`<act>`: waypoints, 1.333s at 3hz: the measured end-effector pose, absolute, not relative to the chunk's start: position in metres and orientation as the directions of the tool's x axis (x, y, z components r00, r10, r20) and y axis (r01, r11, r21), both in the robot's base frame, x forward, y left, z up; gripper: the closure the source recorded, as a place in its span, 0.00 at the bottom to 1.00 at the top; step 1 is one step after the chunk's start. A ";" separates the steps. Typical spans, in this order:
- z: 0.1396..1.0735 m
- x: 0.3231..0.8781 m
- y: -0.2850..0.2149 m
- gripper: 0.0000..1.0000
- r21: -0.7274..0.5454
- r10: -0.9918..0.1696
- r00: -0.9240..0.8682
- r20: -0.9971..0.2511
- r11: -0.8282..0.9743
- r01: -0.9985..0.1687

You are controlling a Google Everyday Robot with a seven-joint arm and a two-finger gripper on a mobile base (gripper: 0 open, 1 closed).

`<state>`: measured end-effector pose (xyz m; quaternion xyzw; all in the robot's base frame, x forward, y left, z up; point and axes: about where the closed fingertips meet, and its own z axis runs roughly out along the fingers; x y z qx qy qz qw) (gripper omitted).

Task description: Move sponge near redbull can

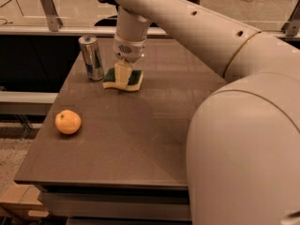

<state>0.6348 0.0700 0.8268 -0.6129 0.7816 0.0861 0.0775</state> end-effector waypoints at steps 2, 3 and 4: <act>0.823 0.636 0.073 0.12 0.040 -0.945 -0.235 -0.230 0.232 -0.972; 0.821 0.637 0.075 0.00 0.040 -0.944 -0.234 -0.231 0.231 -0.972; 0.820 0.637 0.075 0.00 0.040 -0.944 -0.234 -0.231 0.231 -0.972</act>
Offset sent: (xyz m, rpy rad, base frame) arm 0.0008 0.0015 -0.0019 0.0016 -0.0005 0.0007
